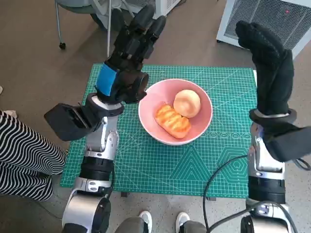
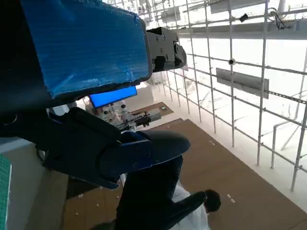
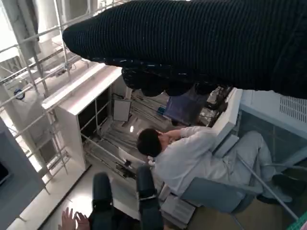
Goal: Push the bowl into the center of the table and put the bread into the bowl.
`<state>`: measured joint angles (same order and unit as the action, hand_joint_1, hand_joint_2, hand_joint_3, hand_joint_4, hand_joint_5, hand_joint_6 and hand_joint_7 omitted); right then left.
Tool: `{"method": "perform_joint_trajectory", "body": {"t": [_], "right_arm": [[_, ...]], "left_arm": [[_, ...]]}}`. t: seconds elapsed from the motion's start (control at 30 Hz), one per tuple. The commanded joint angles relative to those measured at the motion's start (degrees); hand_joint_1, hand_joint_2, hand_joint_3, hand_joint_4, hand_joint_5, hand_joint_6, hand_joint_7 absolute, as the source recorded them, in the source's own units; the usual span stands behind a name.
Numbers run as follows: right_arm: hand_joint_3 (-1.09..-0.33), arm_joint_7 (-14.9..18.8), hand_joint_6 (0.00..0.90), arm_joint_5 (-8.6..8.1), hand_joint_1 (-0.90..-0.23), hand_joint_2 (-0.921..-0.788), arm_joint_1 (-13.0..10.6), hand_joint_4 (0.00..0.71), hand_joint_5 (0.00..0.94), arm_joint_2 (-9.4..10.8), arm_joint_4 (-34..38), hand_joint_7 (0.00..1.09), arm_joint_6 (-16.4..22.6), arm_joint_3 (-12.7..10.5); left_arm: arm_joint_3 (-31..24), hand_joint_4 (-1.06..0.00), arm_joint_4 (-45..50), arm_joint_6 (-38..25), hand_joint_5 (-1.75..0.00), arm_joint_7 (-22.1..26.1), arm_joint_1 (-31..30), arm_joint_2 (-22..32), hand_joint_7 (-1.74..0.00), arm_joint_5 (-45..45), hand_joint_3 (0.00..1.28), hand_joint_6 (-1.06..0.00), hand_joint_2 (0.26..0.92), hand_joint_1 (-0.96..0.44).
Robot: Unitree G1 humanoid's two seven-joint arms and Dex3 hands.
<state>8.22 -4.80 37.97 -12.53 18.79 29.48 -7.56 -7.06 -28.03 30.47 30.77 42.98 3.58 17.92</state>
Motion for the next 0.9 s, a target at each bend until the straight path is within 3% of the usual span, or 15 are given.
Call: {"method": "perform_joint_trajectory", "body": {"t": [0.03, 0.43, 0.9], "right_arm": [[-0.717, 1.1, -0.001, -1.56, -0.733, -0.921, 0.1, 0.15, 0.0, 0.7, 2.0, 0.48, -0.9, 0.0], [-0.719, 1.0, -0.001, -1.67, -0.743, -0.921, 0.6, 0.148, 0.0, 0.9, 3.2, 0.47, -2.8, 0.5], [-0.722, -0.5, -0.001, 1.39, -0.757, -0.921, 2.5, 0.141, 0.0, 0.8, 6.6, 0.47, -3.4, 1.8]], "left_arm": [[-0.1, 0.0, -0.8, 1.1, -0.14, 0.3, -1.3, 1.0, -0.25, -0.7, 0.48, 0.0, 0.921, -0.72], [-0.2, 0.0, -1.9, 1.8, -0.14, 0.5, -2.5, 1.8, -0.25, -0.7, 0.41, 0.0, 0.921, -0.7], [-0.2, 0.0, -4.2, 4.1, -0.12, -0.3, -3.0, 2.3, -0.27, -2.2, 0.39, 0.0, 0.921, -0.68]]}}
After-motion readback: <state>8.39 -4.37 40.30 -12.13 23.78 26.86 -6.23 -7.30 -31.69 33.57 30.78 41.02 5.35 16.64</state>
